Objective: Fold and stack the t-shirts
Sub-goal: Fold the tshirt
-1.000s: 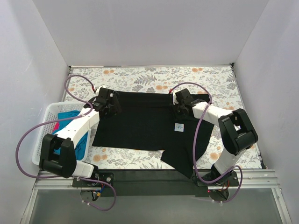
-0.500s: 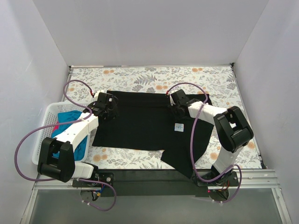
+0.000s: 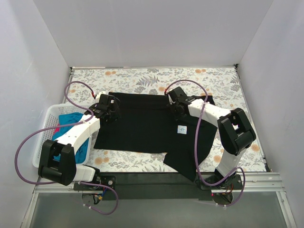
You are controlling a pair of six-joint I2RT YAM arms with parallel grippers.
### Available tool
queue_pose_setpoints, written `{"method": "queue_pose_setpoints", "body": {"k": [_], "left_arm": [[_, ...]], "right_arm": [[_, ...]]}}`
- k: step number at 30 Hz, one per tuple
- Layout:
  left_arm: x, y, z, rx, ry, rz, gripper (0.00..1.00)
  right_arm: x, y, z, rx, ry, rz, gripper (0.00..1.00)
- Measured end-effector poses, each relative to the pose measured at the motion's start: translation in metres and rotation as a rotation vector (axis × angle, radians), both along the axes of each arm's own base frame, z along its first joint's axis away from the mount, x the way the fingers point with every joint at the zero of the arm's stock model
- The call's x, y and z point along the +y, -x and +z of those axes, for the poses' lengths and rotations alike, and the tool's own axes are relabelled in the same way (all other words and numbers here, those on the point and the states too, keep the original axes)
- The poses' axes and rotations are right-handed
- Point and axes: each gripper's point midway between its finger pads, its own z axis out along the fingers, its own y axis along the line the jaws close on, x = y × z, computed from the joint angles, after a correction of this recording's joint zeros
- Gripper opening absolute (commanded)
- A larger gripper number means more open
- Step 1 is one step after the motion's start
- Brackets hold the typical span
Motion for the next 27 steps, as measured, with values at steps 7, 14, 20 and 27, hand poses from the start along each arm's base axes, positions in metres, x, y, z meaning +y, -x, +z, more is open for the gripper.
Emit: {"method": "queue_pose_setpoints", "body": {"k": [7,14,20,27], "left_arm": [[0.0,0.0,0.0,0.001,0.002,-0.002,0.74],[-0.001,0.0,-0.001,0.006,0.0,-0.01,0.74],[-0.001,0.0,-0.001,0.004,0.003,-0.008,0.74],[-0.014,-0.042,0.018,-0.026,0.035,0.007,0.74]], "right_arm": [[0.01,0.012,0.015,0.05,0.005,-0.004,0.01],[0.021,0.027,0.0,0.148,0.0,0.009,0.21],[0.02,0.034,-0.002,0.203,-0.029,0.004,0.46],[-0.051,-0.03,0.055,0.069,-0.341,-0.221,0.56]]}}
